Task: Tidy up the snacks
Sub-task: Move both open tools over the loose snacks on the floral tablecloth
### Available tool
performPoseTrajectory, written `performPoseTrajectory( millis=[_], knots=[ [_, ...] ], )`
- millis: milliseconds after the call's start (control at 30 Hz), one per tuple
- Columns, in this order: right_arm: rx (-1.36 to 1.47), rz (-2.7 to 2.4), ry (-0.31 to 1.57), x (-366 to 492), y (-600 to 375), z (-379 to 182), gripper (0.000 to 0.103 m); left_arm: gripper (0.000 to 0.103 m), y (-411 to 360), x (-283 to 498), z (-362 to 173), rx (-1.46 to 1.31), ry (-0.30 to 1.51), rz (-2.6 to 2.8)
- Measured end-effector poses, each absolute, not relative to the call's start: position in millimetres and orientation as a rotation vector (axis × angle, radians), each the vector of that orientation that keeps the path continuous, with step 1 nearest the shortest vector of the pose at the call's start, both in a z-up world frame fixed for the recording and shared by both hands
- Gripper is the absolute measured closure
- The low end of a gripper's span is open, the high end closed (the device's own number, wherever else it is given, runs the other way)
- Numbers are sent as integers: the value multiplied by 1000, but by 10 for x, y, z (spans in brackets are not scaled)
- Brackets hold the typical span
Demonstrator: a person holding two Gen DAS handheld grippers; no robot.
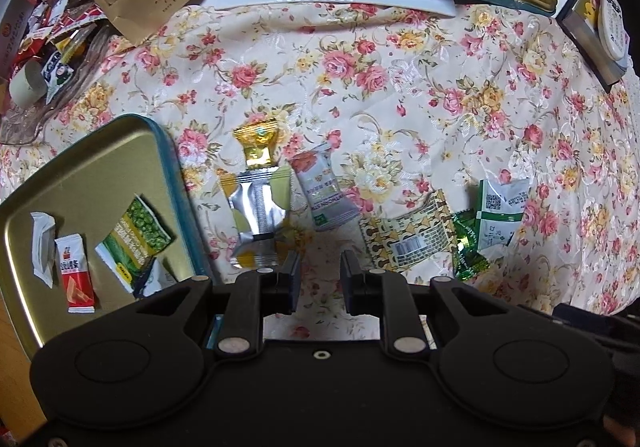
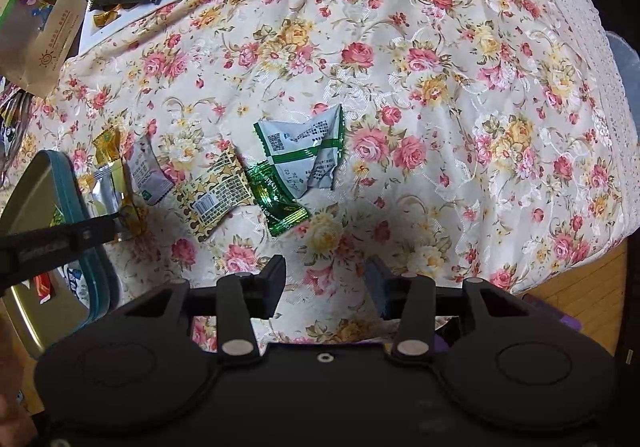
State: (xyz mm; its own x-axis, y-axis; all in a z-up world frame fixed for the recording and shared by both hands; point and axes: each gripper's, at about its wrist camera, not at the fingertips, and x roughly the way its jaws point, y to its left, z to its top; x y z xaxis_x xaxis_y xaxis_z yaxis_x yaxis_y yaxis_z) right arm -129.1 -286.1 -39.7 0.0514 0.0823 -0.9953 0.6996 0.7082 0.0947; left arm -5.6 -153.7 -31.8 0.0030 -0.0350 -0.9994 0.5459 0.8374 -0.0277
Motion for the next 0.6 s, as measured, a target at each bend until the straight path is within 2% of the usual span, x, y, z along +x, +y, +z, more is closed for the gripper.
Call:
performPoseTrajectory(
  millis=[367,600],
  knots=[
    [718,-536,1430,-1385,-2935,-310,57,75,-1821,-175,-407,461,1511,-505],
    [758,-553,1389,-1477,-3035,-226,57,75,-1749,23,-316,373,1488,-497]
  ],
)
